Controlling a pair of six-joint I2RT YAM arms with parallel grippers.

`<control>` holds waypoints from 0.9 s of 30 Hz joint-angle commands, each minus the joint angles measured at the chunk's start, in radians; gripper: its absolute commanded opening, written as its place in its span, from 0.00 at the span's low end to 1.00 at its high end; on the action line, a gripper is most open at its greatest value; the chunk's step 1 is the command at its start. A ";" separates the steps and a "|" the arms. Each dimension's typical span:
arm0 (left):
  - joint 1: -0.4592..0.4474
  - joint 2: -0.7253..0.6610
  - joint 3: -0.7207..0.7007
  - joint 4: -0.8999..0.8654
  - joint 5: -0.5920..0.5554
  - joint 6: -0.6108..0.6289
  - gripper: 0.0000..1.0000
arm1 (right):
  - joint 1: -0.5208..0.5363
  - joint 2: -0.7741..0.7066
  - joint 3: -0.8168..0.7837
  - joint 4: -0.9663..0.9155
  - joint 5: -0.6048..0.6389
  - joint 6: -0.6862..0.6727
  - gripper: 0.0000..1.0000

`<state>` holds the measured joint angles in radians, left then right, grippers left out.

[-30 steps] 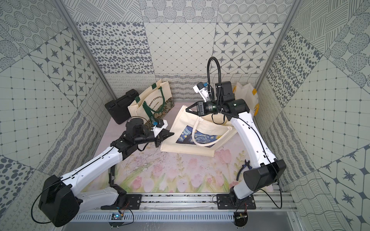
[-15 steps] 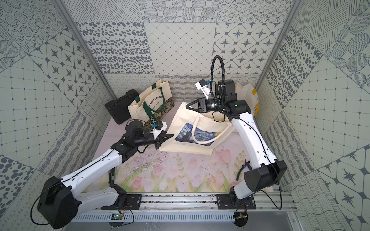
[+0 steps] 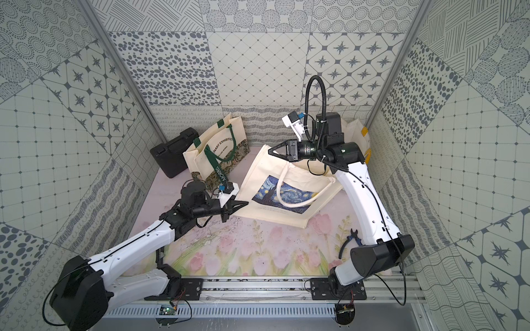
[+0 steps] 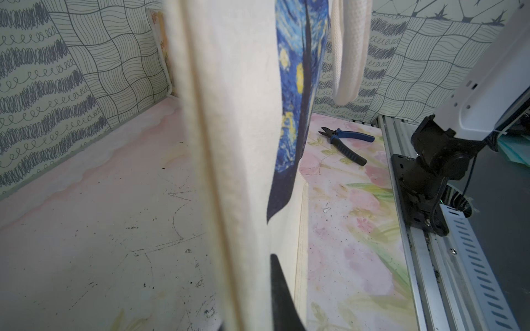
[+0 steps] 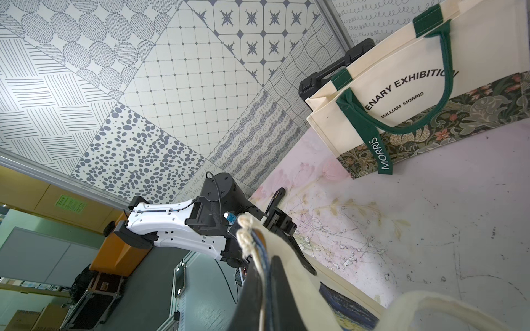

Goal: Put away the canvas bag
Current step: Press the canvas bag.

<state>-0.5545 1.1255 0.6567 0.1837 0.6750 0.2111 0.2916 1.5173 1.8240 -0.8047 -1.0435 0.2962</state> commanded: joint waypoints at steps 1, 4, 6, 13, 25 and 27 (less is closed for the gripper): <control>-0.006 0.010 -0.022 -0.116 -0.002 -0.029 0.37 | -0.026 -0.045 0.106 0.145 -0.001 -0.035 0.00; -0.007 0.016 -0.033 -0.090 -0.023 -0.042 0.37 | -0.037 -0.047 0.115 0.130 -0.001 -0.045 0.00; -0.008 0.025 -0.035 -0.079 -0.023 -0.047 0.28 | -0.043 -0.052 0.114 0.128 0.002 -0.045 0.00; -0.013 0.023 -0.027 -0.073 -0.039 -0.048 0.02 | -0.046 -0.063 0.080 0.135 -0.008 -0.039 0.00; -0.015 -0.051 0.036 -0.119 -0.017 -0.056 0.38 | 0.022 -0.059 0.040 -0.079 0.106 -0.227 0.00; -0.014 -0.080 0.061 -0.160 -0.024 -0.035 0.41 | 0.056 -0.038 0.068 -0.175 0.165 -0.301 0.00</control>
<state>-0.5636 1.0916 0.6662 0.0746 0.6292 0.1596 0.3050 1.4895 1.8458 -0.8768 -0.9489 0.1261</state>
